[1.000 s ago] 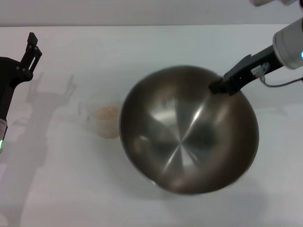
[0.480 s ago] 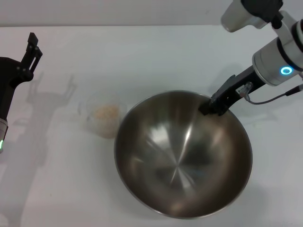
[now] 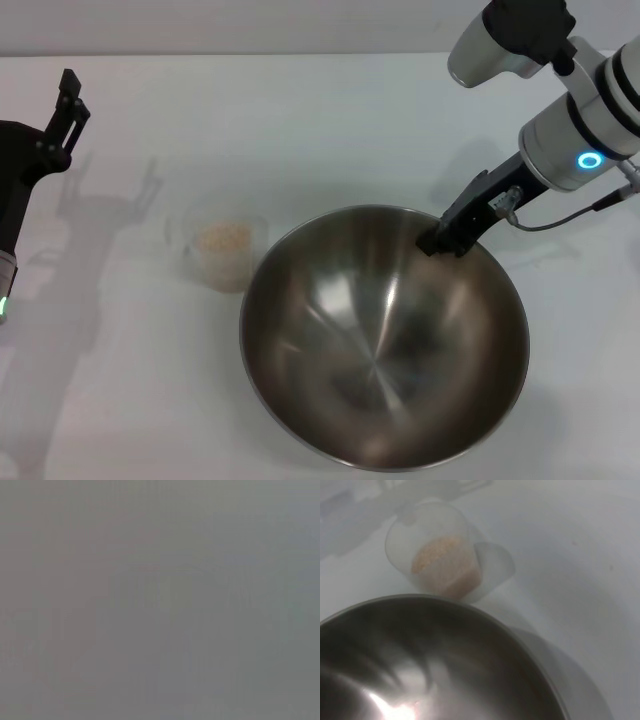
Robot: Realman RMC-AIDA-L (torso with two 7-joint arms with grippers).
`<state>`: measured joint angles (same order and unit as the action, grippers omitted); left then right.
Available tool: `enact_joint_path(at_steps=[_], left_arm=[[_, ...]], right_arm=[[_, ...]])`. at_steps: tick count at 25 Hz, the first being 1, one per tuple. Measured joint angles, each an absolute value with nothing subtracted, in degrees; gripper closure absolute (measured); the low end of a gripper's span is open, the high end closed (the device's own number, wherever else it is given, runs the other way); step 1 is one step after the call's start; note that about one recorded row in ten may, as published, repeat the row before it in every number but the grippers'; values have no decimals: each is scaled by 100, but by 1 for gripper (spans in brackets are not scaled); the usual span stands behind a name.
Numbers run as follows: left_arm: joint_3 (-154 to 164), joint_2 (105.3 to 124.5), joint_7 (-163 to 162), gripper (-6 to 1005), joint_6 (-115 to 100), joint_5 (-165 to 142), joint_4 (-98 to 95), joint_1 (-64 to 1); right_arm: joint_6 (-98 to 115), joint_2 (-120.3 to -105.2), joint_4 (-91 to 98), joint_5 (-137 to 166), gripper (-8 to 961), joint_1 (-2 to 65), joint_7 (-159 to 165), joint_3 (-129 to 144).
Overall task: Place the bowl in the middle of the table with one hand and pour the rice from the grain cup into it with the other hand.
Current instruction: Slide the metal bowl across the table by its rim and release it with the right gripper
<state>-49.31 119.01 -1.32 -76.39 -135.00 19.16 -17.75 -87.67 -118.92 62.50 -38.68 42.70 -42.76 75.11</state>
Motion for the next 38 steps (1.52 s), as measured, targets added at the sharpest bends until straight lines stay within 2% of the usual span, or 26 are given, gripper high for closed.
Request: enact_joint_path(at_steps=[3,8,18,34,37,38], left_arm=[[-4918,11901,-132,203,-7642,-13500,1916,-1774],[-4903,11908,-132,206,-7658,-13500,1927,-1750],[-4901,11909,-132,211,-7713,-13500,1943,-1696],[-4902,11903,-132,220,-7940,-13500,1944,-1587],[-4920,11901,-132,221,-7963,-13499,1944,-1562],[-4923,11900,-132,222,-7989,-13500,1943,-1557]], right_arm=[[-8796,-11892,6257,-3860,944,4286,-4272,7513],[-8813,-11891,6382,-3799,781,4270,-4270,7558],[-8696,-11898,6720,-3709,548,4177,-4260,8103],[-8506,-11916,8015,-3600,528,4051,-4179,8448],[-8041,-11924,8529,-3560,529,3765,-4176,8618],[-7451,-11926,8915,-3462,529,3437,-4183,8828]])
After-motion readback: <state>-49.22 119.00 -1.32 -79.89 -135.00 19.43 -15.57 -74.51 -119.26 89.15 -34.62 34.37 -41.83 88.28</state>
